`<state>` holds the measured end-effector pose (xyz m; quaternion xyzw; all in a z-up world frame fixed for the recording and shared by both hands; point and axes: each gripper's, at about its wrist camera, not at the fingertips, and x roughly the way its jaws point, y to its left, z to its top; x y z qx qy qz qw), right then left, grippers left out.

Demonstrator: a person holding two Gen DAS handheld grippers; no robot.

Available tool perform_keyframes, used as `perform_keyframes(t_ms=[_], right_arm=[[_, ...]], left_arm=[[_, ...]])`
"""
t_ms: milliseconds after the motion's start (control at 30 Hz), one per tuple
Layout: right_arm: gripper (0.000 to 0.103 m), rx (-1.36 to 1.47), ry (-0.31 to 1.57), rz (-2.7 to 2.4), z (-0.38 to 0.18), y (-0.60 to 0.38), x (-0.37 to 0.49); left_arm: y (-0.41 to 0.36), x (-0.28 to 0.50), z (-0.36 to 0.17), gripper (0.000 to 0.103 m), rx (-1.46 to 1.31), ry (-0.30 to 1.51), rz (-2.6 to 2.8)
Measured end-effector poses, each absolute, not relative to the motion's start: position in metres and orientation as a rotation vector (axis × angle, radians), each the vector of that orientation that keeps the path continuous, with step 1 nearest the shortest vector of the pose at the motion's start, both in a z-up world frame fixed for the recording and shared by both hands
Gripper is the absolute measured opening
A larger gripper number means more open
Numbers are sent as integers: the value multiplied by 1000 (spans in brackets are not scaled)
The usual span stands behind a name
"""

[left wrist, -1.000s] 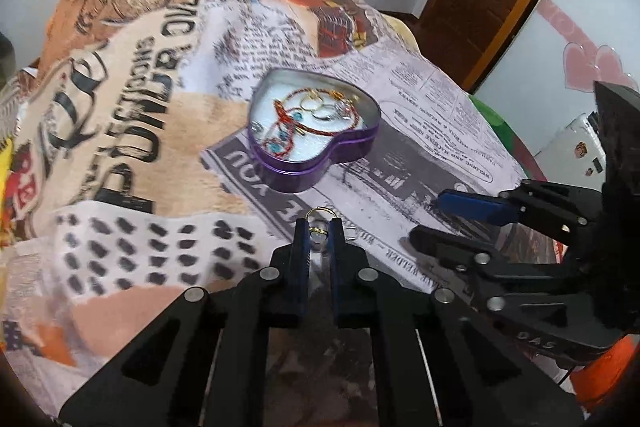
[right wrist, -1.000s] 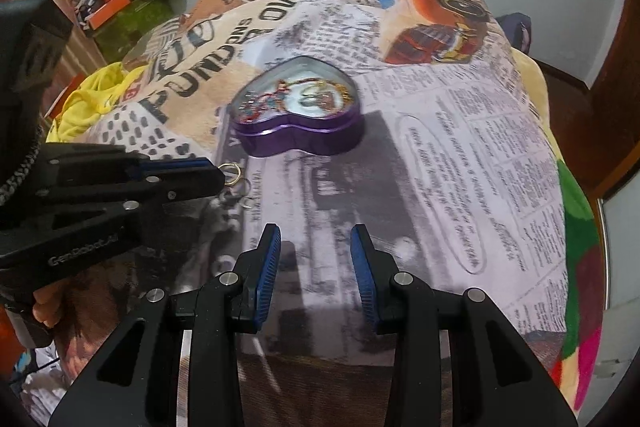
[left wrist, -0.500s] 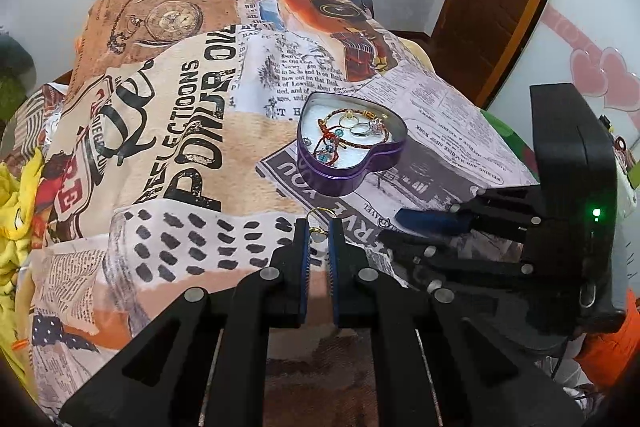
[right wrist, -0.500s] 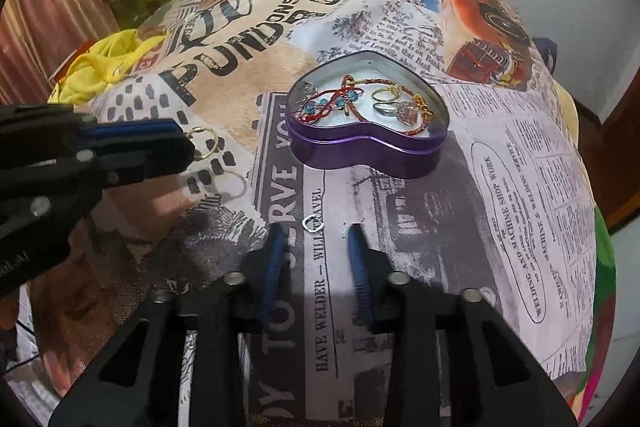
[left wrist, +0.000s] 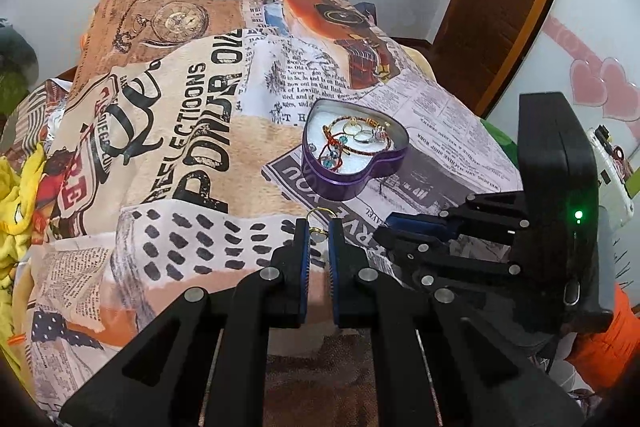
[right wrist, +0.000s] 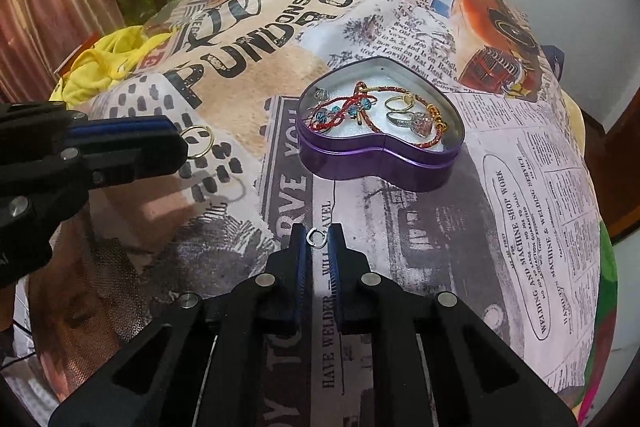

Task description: Organize jewelry

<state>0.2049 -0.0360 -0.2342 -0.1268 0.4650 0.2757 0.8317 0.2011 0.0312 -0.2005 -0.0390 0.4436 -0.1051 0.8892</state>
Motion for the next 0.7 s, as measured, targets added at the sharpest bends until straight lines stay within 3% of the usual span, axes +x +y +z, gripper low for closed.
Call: perform_keyframes(t_ms=[700], right_arm=[[9,-131,799,484,-165,-78,210]], left_arm=[[22,221,-165,7,-80,830,-236]])
